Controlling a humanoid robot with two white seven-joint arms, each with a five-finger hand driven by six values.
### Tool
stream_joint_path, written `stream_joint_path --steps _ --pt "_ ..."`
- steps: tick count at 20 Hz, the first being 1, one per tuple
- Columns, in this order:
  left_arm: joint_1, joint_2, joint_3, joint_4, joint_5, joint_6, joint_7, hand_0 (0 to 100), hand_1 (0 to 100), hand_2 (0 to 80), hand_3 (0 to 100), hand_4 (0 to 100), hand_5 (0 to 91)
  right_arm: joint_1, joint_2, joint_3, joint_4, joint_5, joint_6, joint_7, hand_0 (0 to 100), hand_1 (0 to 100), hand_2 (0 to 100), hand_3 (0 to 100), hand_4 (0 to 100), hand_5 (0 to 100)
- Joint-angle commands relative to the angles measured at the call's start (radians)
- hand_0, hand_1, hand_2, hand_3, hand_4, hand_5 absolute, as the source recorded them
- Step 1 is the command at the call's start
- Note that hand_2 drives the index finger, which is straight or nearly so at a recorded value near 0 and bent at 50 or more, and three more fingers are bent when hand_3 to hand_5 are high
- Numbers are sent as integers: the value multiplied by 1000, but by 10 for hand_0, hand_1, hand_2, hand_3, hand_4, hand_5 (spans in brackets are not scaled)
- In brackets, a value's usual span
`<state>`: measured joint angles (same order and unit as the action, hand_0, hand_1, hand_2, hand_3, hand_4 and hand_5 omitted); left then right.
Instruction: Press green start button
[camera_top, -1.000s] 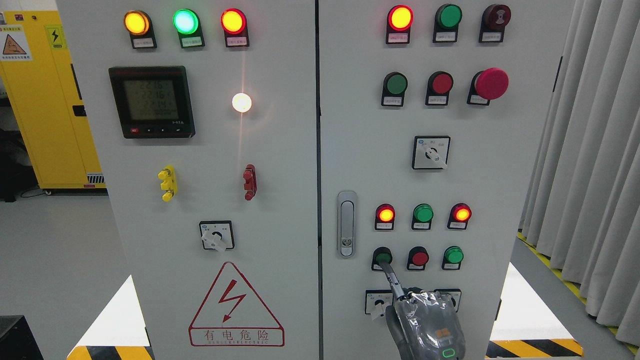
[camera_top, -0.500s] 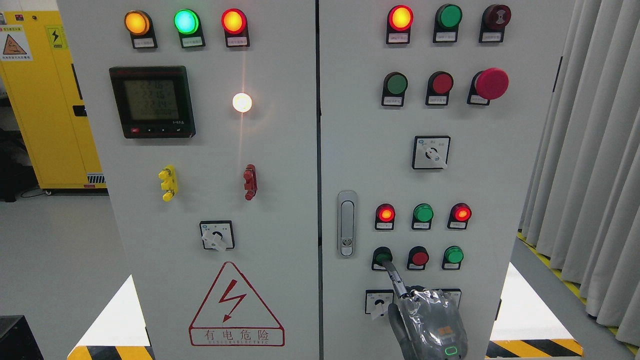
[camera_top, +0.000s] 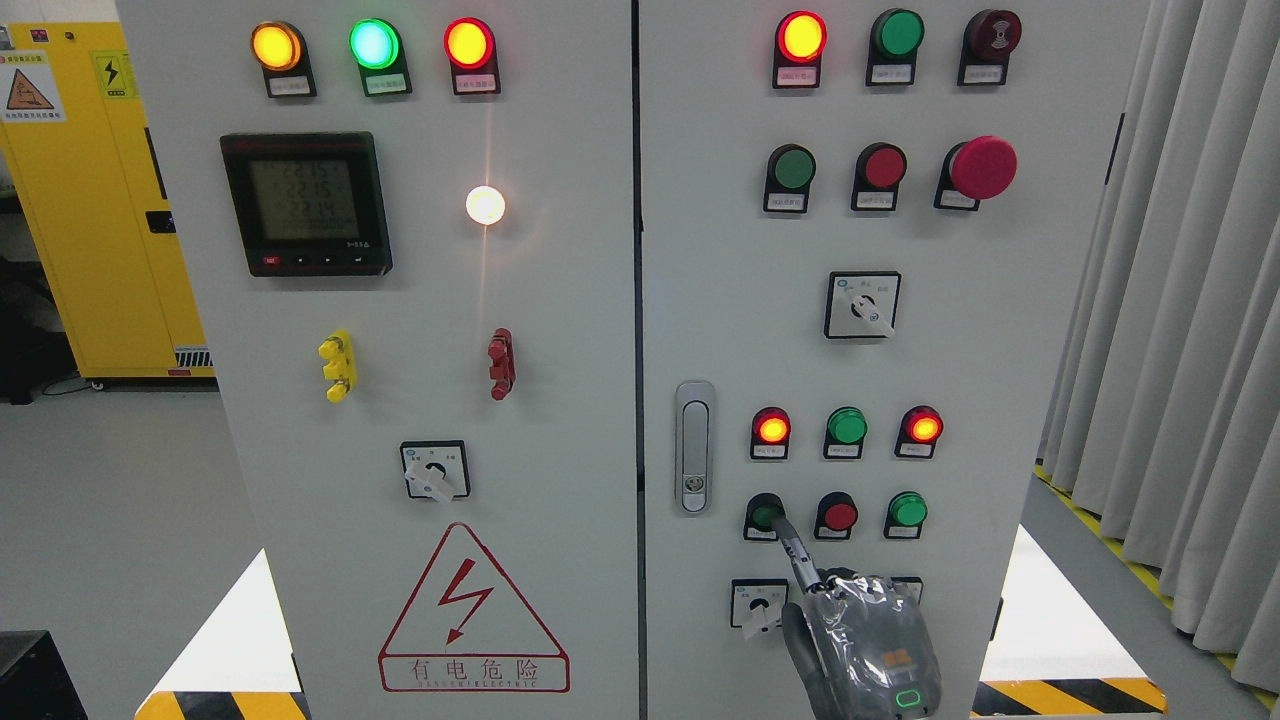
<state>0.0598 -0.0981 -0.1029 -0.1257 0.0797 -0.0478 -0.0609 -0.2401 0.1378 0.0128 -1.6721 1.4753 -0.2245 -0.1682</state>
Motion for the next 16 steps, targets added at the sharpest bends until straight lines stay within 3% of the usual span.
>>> stream_joint_path --steps 1,12,16 --pt "0 0 0 0 0 0 1 120 556 0 0 0 0 8 2 27 -9 -33 -3 -11 745 979 0 889 914 1000" --pt "0 0 0 0 0 0 1 120 556 0 0 0 0 41 3 47 -81 -108 -15 -37 742 951 0 863 882 1000" --pt "0 0 -1 0 0 0 1 120 556 0 0 0 0 74 3 78 -121 -243 -76 -43 750 934 0 841 882 981"
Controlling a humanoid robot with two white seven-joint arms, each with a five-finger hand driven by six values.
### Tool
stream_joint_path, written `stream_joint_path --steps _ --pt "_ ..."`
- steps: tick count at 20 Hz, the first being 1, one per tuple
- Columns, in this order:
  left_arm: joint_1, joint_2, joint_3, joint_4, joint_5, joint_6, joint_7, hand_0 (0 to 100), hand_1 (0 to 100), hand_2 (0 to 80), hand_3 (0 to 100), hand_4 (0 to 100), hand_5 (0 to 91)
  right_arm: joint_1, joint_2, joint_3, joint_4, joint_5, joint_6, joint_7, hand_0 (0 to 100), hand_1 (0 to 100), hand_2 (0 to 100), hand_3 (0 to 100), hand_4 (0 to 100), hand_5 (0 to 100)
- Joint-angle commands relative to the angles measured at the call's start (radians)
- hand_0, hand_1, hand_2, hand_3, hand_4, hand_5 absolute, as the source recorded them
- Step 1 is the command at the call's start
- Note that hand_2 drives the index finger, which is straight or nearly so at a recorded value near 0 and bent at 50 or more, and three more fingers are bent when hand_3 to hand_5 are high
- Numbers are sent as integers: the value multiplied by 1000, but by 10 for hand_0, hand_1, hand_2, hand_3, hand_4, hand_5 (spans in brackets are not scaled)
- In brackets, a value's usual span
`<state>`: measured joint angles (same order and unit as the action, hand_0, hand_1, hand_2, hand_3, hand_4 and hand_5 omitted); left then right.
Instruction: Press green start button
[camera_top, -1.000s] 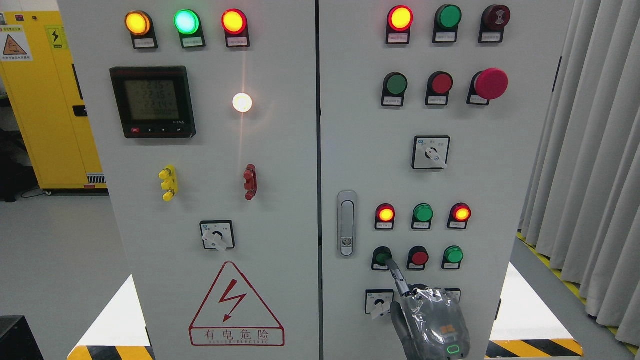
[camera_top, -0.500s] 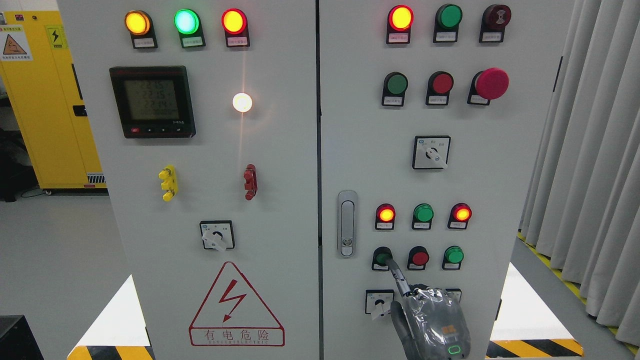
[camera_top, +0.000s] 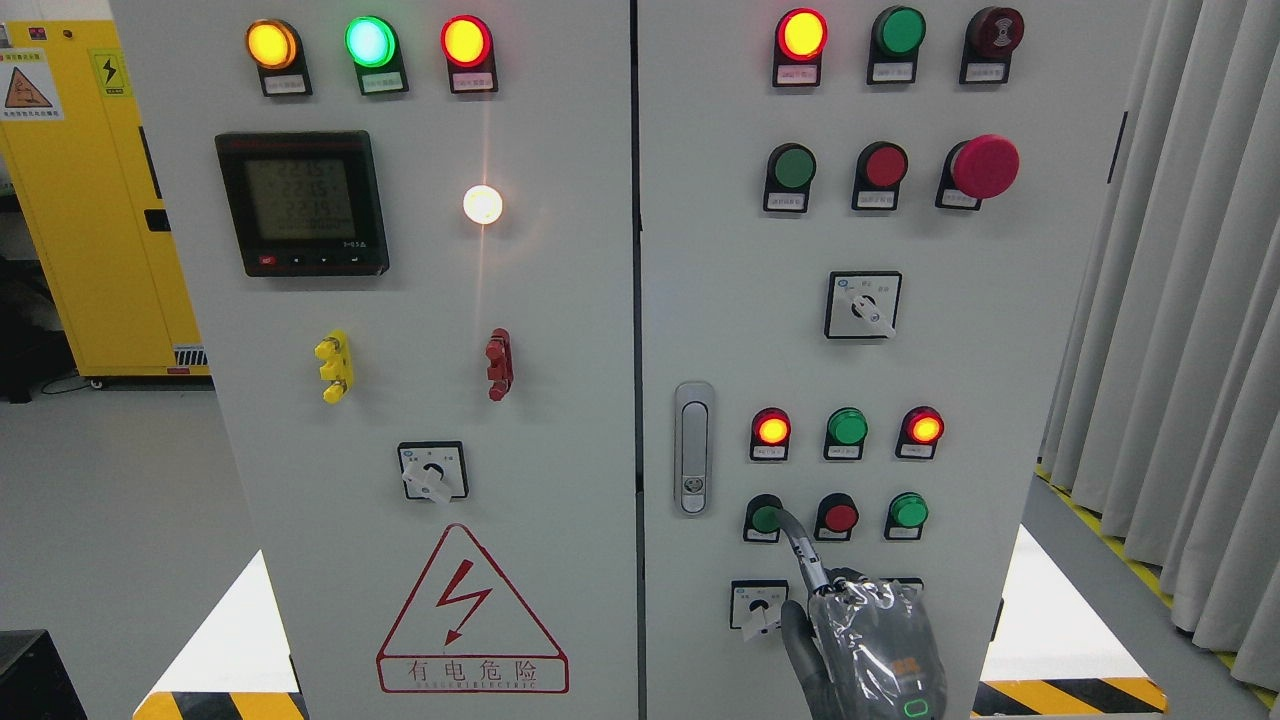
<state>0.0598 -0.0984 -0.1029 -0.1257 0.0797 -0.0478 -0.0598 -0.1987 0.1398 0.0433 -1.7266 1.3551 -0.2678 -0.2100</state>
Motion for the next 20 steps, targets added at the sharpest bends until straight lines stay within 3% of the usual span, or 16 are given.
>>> stream_joint_path --steps 1,3,7,8,9,10,11,12,14,15,19,20 --pt "0 0 0 0 0 0 0 120 556 0 0 0 0 51 1 68 -76 -190 -39 3 747 930 0 837 881 977" --pt "0 0 0 0 0 0 0 120 556 0 0 0 0 97 0 104 -105 -316 -41 8 724 897 0 799 847 917" --pt "0 0 0 0 0 0 0 120 556 0 0 0 0 173 0 113 -148 -529 -51 20 718 866 0 717 772 792" --pt "0 0 0 0 0 0 0 120 556 0 0 0 0 186 -2 119 -152 -612 -51 44 710 845 0 613 673 693" --pt "0 0 0 0 0 0 0 120 556 0 0 0 0 205 -2 125 -162 -690 -50 73 710 827 0 440 489 526" --pt "0 0 0 0 0 0 0 120 556 0 0 0 0 223 -2 127 -172 -762 -48 96 706 823 0 375 413 412" --pt "0 0 0 0 0 0 0 120 556 0 0 0 0 235 -2 133 -179 -824 -45 104 711 816 0 203 226 200" --pt "0 0 -1 0 0 0 0 120 556 0 0 0 0 246 -2 138 -188 -865 -44 104 720 808 0 63 77 58" --pt "0 0 0 0 0 0 0 120 556 0 0 0 0 257 -2 138 -208 -931 -42 101 721 803 0 49 63 39" --pt "0 0 0 0 0 0 0 120 556 0 0 0 0 259 -2 138 -212 -953 -42 101 737 793 0 0 0 0" --pt "0 0 0 0 0 0 0 120 556 0 0 0 0 271 -2 151 -214 -990 -56 112 758 779 0 0 0 0" --pt "0 0 0 0 0 0 0 120 556 0 0 0 0 271 -2 155 -214 -998 -60 112 824 758 0 0 0 0"
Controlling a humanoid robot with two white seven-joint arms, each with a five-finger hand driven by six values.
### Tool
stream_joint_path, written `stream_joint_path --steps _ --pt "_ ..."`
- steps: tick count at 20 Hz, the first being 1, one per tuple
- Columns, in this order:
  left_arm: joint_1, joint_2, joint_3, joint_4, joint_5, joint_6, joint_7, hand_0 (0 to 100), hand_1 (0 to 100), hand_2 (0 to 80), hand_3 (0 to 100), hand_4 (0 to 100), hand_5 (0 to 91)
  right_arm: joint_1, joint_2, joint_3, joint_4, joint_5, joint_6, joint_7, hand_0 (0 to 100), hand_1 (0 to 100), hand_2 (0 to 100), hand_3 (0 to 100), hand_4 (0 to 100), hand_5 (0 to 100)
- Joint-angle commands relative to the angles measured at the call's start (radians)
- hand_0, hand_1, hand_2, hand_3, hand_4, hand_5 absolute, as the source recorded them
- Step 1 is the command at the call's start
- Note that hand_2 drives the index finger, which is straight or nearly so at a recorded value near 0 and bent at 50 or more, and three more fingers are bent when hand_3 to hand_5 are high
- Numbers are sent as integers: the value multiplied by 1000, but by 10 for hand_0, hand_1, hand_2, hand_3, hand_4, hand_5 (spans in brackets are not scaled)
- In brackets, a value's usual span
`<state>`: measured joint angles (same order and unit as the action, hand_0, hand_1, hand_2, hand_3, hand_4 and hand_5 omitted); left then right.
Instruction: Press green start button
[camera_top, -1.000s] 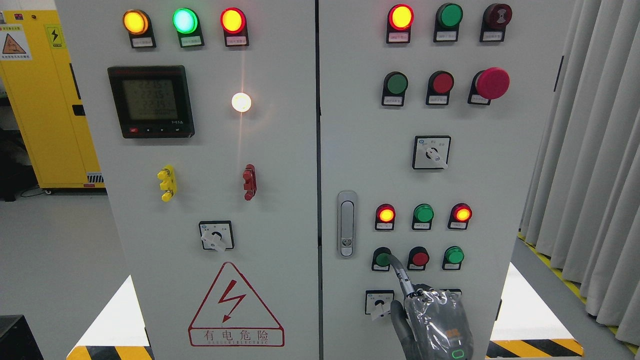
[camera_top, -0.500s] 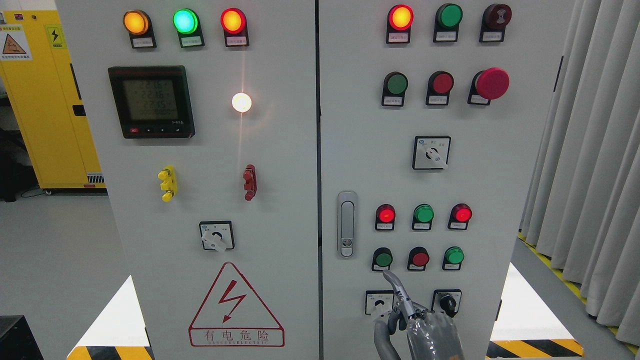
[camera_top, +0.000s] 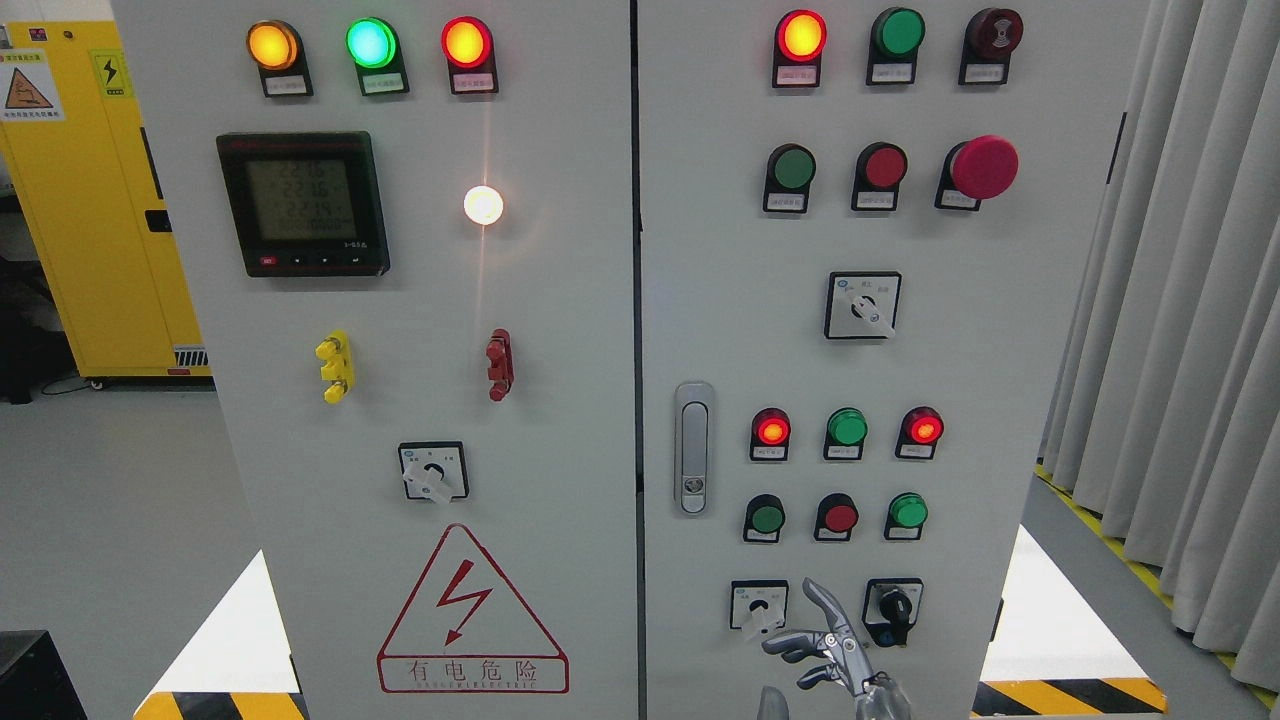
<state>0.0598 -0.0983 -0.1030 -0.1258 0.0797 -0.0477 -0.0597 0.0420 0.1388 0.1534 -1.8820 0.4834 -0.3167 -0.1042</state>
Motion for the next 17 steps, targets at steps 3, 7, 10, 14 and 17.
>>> stream_joint_path --steps 3,7,10,14,17 --pt "0 0 0 0 0 0 0 120 556 0 0 0 0 33 -1 46 -59 -135 -25 29 853 744 0 0 0 0" --pt "0 0 0 0 0 0 0 120 556 0 0 0 0 36 -1 48 -57 -146 -30 38 745 739 0 0 0 0" --pt "0 0 0 0 -1 0 0 120 556 0 0 0 0 42 -1 48 -57 -146 -32 38 718 739 0 0 0 0" --pt "0 0 0 0 0 0 0 120 556 0 0 0 0 44 -1 48 -57 -146 -32 38 668 739 0 0 0 0" --pt "0 0 0 0 0 0 0 120 556 0 0 0 0 47 -1 49 -57 -146 -32 40 644 739 0 0 0 0"
